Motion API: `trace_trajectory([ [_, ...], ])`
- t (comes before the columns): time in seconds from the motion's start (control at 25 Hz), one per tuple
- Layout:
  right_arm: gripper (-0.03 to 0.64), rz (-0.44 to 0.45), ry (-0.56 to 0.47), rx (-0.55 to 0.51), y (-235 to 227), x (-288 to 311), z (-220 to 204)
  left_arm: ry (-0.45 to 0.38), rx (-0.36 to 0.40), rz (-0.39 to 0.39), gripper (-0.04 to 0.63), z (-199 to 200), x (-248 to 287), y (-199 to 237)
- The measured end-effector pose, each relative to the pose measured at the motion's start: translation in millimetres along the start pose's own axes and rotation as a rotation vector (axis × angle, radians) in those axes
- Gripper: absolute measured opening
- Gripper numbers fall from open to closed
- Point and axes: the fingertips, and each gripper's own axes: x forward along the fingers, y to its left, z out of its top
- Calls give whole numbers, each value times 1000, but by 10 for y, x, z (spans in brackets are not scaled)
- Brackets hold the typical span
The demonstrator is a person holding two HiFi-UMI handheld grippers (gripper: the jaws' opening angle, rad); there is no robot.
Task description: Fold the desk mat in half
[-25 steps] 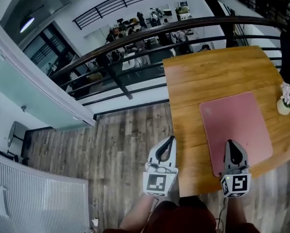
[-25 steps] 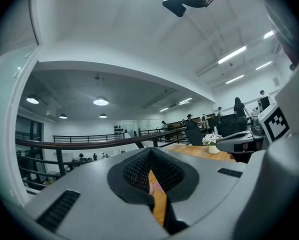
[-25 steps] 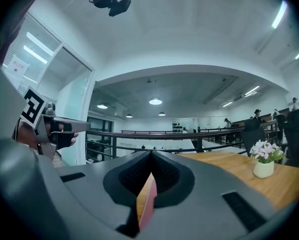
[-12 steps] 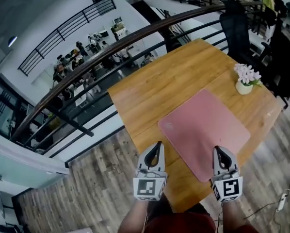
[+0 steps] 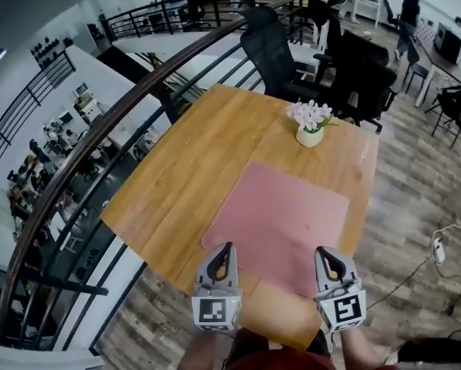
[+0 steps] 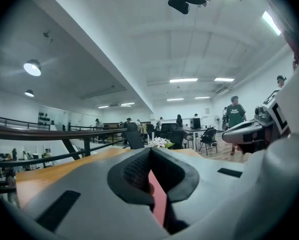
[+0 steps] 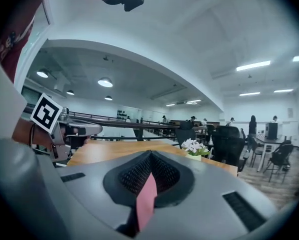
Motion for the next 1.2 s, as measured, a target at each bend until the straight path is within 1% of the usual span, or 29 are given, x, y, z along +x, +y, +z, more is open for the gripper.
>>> trace_trajectory([
  [0.04, 8, -35, -7, 0, -12, -45, 15, 5, 9, -35, 18, -28, 32, -2],
  [0.12, 8, -98, 44, 9, -8, -148, 17, 8, 17, -98, 18, -51, 83, -28],
  [0.16, 8, -126, 51, 10, -10, -187, 2, 8, 19, -127, 18, -66, 111, -50],
  [0.24, 8, -173, 15, -4, -31, -228, -49, 6, 27, -180, 18, -117, 179, -96],
  [0.32, 8, -213, 12, -17, -11, -275, -80, 0, 31, -230, 18, -125, 216, -119],
  [0.44, 8, -265, 38, -12, 106, -397, -65, 9, 66, -301, 18, -85, 150, -104],
  [0.6, 9, -298, 69, -21, 192, -452, -87, 37, 131, -358, 18, -144, 98, -36],
  [0.72, 9, -302, 97, -29, 248, -427, -176, 67, 190, -395, 18, -247, 114, 2],
  [0.84, 9, -284, 143, -45, 330, -385, -313, 109, 287, -440, 18, -372, 121, 41],
  [0.92, 9, -262, 195, -56, 384, -343, -452, 140, 341, -487, 18, -461, 132, 80],
  [1.04, 10, -211, 281, -73, 466, -248, -669, 192, 419, -582, 20, -651, 133, 127],
  [1.2, 11, -162, 368, -124, 541, -189, -898, 255, 552, -652, 23, -933, 136, 179],
])
